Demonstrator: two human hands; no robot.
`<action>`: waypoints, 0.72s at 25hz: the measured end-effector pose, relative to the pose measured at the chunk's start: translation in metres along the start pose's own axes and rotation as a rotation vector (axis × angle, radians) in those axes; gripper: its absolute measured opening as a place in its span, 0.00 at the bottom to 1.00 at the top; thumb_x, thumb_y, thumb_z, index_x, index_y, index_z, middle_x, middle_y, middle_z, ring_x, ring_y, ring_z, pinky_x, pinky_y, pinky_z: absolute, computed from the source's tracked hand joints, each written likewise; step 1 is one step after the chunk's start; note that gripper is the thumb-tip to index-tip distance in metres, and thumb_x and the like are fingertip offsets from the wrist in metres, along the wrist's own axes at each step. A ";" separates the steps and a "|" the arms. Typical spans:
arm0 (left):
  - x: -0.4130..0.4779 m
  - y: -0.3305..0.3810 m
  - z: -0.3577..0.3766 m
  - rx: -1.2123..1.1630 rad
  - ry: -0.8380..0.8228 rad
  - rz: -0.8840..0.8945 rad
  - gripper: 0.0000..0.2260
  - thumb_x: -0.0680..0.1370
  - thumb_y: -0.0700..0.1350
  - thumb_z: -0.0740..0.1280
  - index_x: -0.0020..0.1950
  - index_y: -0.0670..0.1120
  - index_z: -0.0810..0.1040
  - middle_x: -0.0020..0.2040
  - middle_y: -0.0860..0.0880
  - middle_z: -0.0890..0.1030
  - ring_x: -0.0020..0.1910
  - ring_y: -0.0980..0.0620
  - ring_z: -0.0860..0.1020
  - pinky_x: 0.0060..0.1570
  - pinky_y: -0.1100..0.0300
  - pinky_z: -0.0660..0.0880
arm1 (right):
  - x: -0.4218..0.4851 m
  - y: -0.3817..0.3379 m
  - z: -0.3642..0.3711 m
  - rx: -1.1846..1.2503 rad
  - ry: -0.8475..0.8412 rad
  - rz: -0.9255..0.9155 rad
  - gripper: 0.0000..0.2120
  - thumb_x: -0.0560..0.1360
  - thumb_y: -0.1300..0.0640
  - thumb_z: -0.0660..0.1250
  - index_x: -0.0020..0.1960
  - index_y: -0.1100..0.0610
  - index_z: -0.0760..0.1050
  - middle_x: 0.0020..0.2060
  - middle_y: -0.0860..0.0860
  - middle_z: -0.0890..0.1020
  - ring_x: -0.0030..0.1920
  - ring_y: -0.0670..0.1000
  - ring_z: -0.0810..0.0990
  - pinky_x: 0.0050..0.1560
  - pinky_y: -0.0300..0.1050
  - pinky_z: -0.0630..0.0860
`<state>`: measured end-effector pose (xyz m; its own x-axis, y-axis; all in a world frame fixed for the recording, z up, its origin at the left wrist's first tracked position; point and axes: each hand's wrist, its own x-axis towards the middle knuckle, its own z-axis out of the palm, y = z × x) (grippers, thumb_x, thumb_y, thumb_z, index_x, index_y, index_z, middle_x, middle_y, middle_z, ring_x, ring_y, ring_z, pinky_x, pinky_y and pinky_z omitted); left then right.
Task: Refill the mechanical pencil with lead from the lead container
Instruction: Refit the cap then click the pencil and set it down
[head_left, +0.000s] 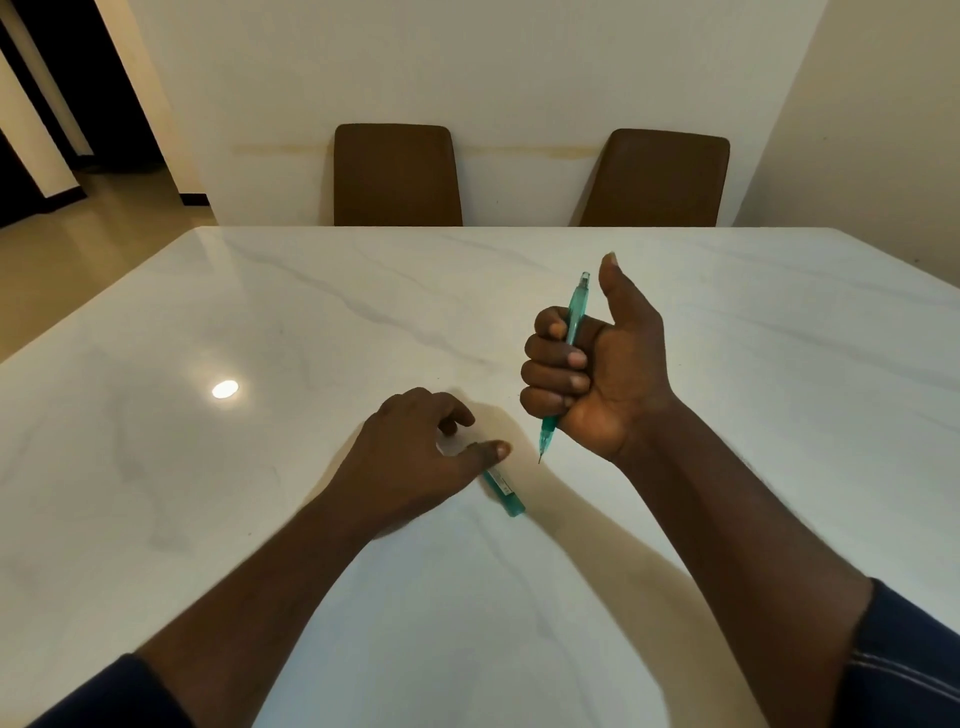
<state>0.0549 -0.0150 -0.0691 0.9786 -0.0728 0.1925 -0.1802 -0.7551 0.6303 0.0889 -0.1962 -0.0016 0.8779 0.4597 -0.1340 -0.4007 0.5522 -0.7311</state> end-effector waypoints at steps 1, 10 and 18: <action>0.000 0.000 0.000 0.025 -0.027 0.013 0.26 0.61 0.72 0.62 0.51 0.57 0.76 0.45 0.60 0.75 0.47 0.56 0.74 0.50 0.56 0.76 | 0.001 0.000 -0.004 0.102 -0.022 0.026 0.31 0.73 0.30 0.54 0.31 0.57 0.68 0.21 0.48 0.63 0.23 0.45 0.55 0.28 0.38 0.53; 0.003 0.000 0.002 0.261 -0.154 0.026 0.36 0.52 0.81 0.57 0.53 0.62 0.69 0.49 0.61 0.70 0.51 0.57 0.71 0.56 0.55 0.73 | 0.005 0.000 -0.010 0.222 -0.015 -0.013 0.24 0.76 0.38 0.55 0.35 0.58 0.71 0.24 0.50 0.66 0.24 0.45 0.62 0.28 0.38 0.58; 0.004 -0.005 -0.009 0.219 -0.266 0.064 0.34 0.59 0.70 0.67 0.63 0.61 0.70 0.56 0.61 0.69 0.58 0.58 0.67 0.58 0.57 0.62 | 0.008 0.017 -0.005 -1.175 0.363 -0.037 0.11 0.81 0.57 0.58 0.59 0.61 0.73 0.37 0.57 0.83 0.31 0.51 0.79 0.36 0.45 0.78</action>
<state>0.0585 -0.0060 -0.0646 0.9628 -0.2702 0.0056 -0.2448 -0.8631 0.4418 0.0907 -0.1868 -0.0185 0.9810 0.1332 -0.1410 -0.0590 -0.4874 -0.8712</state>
